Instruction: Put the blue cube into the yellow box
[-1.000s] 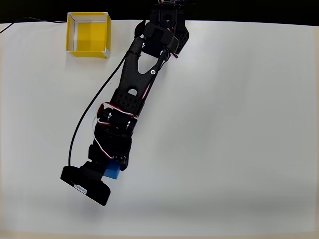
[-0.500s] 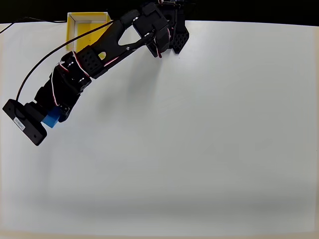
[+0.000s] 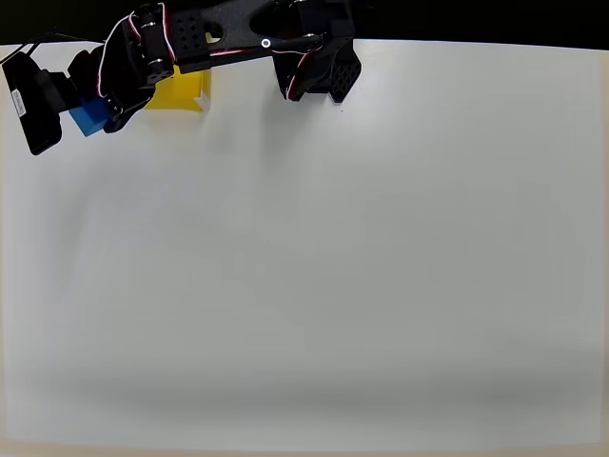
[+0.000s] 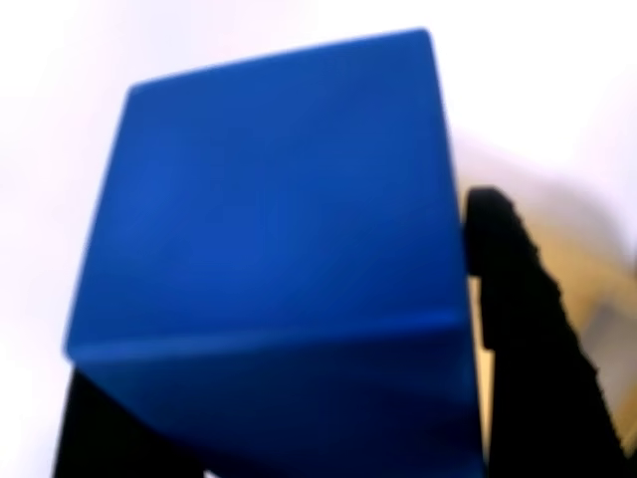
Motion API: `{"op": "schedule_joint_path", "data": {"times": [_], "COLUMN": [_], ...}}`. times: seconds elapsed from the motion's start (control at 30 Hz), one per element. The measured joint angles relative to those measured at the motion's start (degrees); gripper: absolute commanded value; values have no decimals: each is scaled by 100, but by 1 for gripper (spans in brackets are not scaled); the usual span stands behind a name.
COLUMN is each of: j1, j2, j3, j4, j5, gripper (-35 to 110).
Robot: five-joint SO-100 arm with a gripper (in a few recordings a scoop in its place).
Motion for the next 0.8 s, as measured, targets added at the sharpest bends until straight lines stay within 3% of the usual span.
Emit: {"op": "schedule_joint_path", "data": {"times": [0.27, 0.8], "j1": [721, 1230], "j2": [123, -53], "j3": [0, 1380], "j4": [976, -264], "j5": [229, 369], "gripper": [6, 6]}}
